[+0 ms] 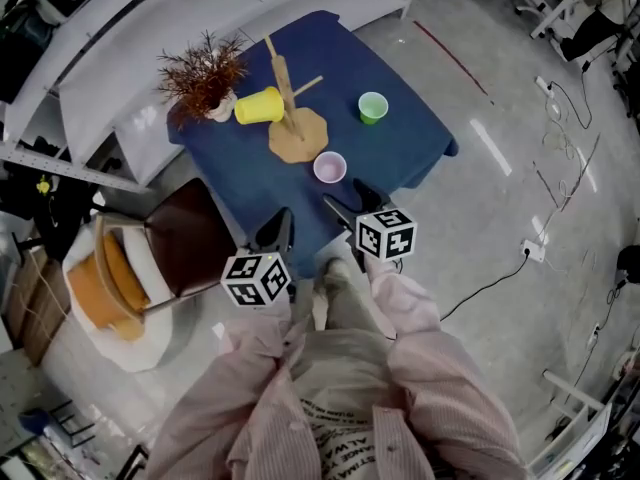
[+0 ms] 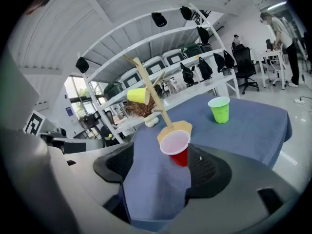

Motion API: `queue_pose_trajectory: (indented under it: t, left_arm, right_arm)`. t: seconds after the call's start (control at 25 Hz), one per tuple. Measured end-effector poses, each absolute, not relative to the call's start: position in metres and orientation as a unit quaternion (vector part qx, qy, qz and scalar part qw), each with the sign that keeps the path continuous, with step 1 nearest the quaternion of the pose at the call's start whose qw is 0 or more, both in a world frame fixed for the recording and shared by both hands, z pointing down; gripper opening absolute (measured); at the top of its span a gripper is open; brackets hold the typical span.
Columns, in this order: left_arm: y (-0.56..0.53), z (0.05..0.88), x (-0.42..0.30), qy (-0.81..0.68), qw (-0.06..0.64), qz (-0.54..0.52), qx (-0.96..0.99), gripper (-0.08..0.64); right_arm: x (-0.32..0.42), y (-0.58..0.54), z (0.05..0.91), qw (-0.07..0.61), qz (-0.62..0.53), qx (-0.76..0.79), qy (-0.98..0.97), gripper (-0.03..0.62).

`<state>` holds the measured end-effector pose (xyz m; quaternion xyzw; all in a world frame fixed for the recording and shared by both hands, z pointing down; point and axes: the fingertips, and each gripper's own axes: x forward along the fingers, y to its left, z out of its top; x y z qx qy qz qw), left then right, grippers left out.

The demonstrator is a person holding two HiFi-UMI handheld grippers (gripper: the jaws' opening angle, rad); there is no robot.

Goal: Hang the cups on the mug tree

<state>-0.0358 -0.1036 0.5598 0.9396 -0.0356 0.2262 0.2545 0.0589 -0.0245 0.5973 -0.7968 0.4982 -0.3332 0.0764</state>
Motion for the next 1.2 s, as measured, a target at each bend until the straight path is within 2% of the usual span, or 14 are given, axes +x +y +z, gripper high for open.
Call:
queue_pose_trajectory:
  t: [0.72,1.2]
  left_arm:
    - [-0.102,0.608,-0.029,-0.077,0.278,0.234,0.928,-0.002]
    - [-0.109,0.626,-0.010,-0.061,0.278,0.237,0.929,-0.002]
  right_arm:
    - [0.079,-0.050,0.663,-0.042,-0.304,-0.788,0.534,0.339]
    - [0.094,-0.071,0.675,-0.084,-0.273,-0.789,0.543,0.339]
